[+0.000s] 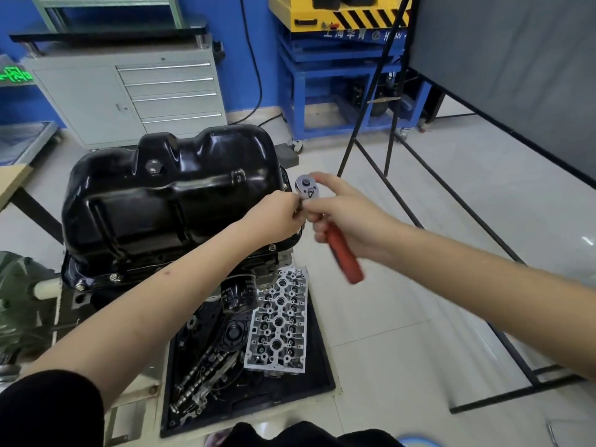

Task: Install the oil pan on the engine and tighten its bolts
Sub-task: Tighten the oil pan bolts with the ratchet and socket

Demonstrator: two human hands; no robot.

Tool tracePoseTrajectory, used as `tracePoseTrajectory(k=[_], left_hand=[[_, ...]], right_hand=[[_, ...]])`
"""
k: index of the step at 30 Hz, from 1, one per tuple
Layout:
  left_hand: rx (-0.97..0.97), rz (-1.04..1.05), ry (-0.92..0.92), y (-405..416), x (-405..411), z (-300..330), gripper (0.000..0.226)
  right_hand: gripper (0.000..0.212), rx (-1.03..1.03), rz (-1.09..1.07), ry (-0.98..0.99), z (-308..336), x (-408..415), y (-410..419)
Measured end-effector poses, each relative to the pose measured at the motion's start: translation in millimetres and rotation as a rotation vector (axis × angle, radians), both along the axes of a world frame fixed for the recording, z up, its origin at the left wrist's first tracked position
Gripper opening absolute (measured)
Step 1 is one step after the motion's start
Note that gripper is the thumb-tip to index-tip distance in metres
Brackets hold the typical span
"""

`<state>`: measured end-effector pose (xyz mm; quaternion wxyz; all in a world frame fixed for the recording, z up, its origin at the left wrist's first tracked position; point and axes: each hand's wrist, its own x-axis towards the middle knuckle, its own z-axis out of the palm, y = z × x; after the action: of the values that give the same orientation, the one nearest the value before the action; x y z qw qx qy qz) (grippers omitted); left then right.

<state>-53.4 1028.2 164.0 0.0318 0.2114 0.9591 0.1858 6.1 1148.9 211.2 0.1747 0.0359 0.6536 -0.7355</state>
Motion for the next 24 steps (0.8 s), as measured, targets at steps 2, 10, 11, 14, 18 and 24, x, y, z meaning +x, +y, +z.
tracePoseTrajectory(k=[2,10,11,14,18,24], left_hand=[[-0.026,-0.015,-0.028,-0.5,1.2,3.3,0.032],[0.087,-0.021,-0.072,-2.9,3.7,-1.7,0.028],[0.074,-0.028,-0.059,-1.6,3.4,-2.7,0.031],[0.08,-0.001,-0.049,-1.7,2.7,-2.1,0.034],[0.159,0.049,-0.072,-10.1,4.3,-3.7,0.031],[0.145,0.045,-0.044,-4.2,5.7,-2.7,0.038]], right_hand=[[0.043,-0.251,-0.066,-0.061,-6.0,8.4,-14.7],[0.058,0.997,0.508,0.538,26.7,-17.8,37.0],[0.055,1.285,0.525,0.731,30.4,-28.9,42.2],[0.037,1.619,0.427,1.054,34.0,-45.4,40.3],[0.028,1.66,0.428,1.052,22.7,-41.6,34.5],[0.042,1.504,0.258,0.903,10.6,-29.2,28.9]])
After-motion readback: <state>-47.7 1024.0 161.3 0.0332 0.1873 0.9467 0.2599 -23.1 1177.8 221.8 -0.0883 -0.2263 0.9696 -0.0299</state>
